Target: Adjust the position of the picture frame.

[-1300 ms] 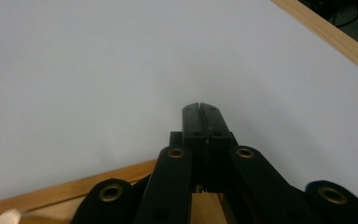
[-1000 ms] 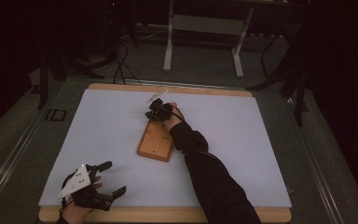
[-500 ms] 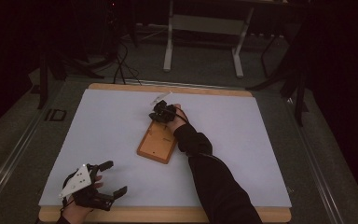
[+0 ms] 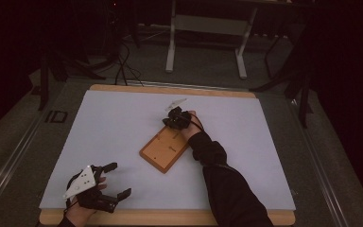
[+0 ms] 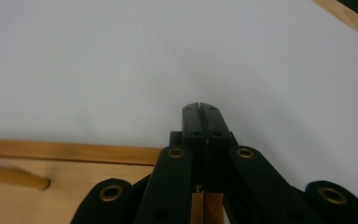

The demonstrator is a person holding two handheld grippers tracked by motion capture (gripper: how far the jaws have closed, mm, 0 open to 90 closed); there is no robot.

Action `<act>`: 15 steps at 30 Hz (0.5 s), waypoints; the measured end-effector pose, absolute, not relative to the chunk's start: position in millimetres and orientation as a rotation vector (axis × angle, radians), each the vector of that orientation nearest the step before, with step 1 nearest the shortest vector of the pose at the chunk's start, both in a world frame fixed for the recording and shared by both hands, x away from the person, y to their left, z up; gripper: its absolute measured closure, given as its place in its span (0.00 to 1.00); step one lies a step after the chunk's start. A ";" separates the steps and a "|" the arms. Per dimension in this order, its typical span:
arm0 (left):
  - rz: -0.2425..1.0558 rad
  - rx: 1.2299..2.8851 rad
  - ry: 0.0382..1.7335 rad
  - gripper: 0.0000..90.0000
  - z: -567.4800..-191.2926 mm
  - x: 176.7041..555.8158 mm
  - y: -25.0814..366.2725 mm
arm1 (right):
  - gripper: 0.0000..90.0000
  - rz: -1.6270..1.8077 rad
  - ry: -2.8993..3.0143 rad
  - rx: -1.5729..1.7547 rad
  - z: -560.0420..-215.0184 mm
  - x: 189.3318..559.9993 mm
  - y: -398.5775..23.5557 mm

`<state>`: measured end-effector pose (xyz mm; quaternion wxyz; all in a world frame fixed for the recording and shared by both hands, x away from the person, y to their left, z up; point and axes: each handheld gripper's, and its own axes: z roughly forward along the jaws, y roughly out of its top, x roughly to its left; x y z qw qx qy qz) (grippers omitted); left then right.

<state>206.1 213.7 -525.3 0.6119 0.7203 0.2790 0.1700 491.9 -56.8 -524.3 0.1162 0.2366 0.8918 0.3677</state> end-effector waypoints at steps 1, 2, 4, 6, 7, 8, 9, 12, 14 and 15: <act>0.393 1.662 0.644 0.00 -525.4 206.3 213.5 | 1.00 1.073 2.607 0.687 -524.3 489.8 -59.5; 0.392 1.662 0.644 0.00 -525.5 206.6 213.3 | 1.00 1.069 2.604 0.681 -524.2 488.0 -62.1; 0.390 1.662 0.644 0.00 -525.5 207.2 212.9 | 1.00 1.066 2.604 0.689 -523.9 484.9 -66.8; 0.390 1.663 0.644 0.00 -525.4 207.6 212.3 | 1.00 1.069 2.602 0.703 -523.9 482.3 -71.1; 0.390 1.663 0.644 0.00 -525.4 207.9 212.1 | 1.00 1.075 2.601 0.710 -524.1 481.2 -72.8; 0.389 1.663 0.643 0.00 -525.4 208.1 211.8 | 1.00 1.077 2.600 0.710 -523.9 480.3 -74.2; 0.387 1.663 0.643 0.00 -525.4 208.4 211.3 | 1.00 1.086 2.598 0.705 -524.1 480.3 -75.0; 0.384 1.665 0.641 0.00 -525.6 209.5 210.2 | 1.00 1.060 2.600 0.714 -524.6 484.1 -74.1; 0.384 1.667 0.639 0.00 -525.5 210.1 209.7 | 1.00 1.056 2.607 0.738 -525.9 487.9 -73.2; 0.383 1.667 0.639 0.00 -525.5 210.3 209.8 | 1.00 1.060 2.613 0.741 -526.8 489.4 -72.7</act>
